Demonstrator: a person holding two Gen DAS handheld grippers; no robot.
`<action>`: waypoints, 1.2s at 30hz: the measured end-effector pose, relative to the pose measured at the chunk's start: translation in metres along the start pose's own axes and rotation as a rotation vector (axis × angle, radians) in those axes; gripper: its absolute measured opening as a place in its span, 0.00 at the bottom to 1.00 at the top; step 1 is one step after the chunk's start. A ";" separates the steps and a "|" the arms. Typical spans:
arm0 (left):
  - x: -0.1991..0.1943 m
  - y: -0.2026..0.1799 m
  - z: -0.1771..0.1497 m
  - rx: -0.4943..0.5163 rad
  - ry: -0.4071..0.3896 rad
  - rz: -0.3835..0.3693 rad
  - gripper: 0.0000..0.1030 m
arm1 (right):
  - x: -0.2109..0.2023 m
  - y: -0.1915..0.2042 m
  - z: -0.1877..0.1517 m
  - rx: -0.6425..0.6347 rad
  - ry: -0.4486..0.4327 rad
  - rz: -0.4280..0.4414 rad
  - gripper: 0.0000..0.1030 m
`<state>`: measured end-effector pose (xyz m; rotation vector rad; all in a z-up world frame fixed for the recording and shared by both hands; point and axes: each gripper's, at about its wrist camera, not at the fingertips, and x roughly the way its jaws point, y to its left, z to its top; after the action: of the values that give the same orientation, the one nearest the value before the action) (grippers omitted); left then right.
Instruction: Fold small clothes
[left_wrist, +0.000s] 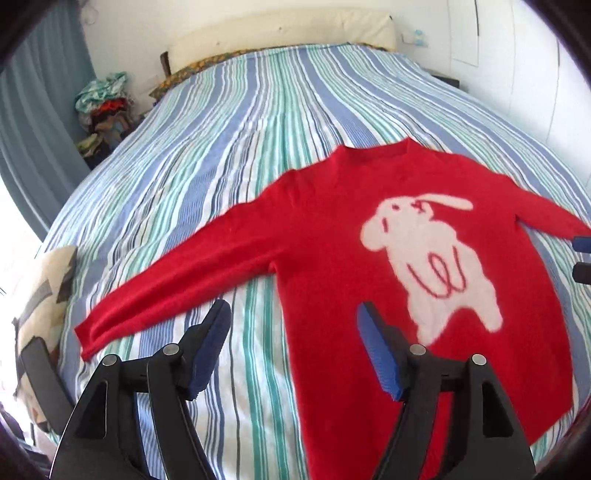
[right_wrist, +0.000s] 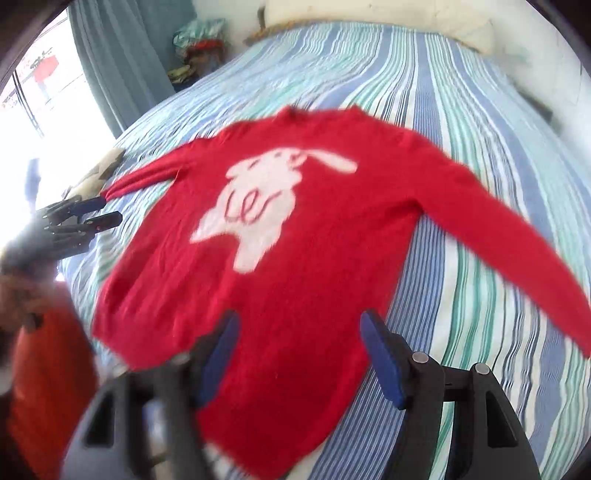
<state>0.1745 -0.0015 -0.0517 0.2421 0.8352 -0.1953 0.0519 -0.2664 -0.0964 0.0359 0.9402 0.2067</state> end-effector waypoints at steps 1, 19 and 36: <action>0.014 0.001 0.007 -0.022 0.010 0.000 0.71 | 0.002 -0.004 0.016 0.000 -0.033 -0.001 0.65; 0.061 0.069 -0.103 -0.151 0.173 0.075 0.96 | 0.071 -0.049 -0.049 0.085 -0.011 -0.019 0.69; 0.054 0.115 -0.128 -0.369 0.158 0.201 0.99 | -0.017 -0.182 -0.002 0.262 -0.192 -0.199 0.69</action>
<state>0.1495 0.1409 -0.1598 -0.0067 0.9800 0.1681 0.0700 -0.4476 -0.1061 0.1997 0.7682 -0.1038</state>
